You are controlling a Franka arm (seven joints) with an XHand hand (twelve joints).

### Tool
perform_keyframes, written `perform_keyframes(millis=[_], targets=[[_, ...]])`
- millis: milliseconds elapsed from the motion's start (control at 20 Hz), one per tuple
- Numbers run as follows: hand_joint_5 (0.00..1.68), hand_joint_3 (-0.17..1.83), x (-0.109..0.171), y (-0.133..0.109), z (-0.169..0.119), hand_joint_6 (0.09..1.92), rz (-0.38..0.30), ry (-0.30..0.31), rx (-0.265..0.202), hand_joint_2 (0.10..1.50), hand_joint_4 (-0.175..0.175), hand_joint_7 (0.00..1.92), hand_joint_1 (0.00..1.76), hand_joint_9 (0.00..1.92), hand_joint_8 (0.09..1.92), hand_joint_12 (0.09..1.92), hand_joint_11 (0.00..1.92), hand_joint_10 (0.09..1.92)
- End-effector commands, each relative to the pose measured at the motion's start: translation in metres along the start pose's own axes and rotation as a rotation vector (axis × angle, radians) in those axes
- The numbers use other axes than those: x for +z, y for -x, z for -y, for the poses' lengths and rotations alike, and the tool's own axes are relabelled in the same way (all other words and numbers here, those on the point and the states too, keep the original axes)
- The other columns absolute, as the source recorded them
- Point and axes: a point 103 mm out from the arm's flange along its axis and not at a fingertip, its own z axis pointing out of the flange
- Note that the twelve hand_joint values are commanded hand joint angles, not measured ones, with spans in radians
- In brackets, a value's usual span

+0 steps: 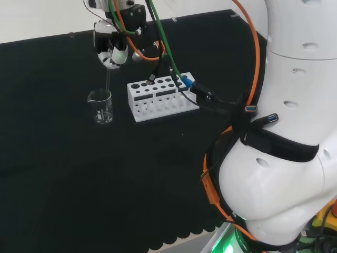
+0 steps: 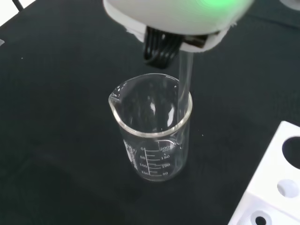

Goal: Stir in the beaker to the left of the white test tube rack with the glass rod.

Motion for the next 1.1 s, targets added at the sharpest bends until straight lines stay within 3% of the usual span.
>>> perform_keyframes(millis=[50,350,600,1100], targets=[[1.17,0.86,0.000,-0.008,0.015,0.91,-0.002,-0.013,0.006,0.59,-0.175,1.23,1.31,1.74,0.91,0.72,1.61,0.56],[1.17,0.86,-0.001,-0.033,0.011,0.91,0.002,-0.010,-0.024,0.59,-0.175,1.23,1.31,1.74,0.91,0.72,1.61,0.56],[1.17,0.86,0.001,-0.039,-0.006,0.91,-0.008,-0.018,-0.042,0.59,-0.175,1.23,1.31,1.74,0.91,0.72,1.61,0.56],[1.17,0.86,-0.002,-0.010,-0.034,0.91,-0.016,-0.028,-0.050,0.59,-0.175,1.23,1.31,1.74,0.91,0.72,1.61,0.56]])
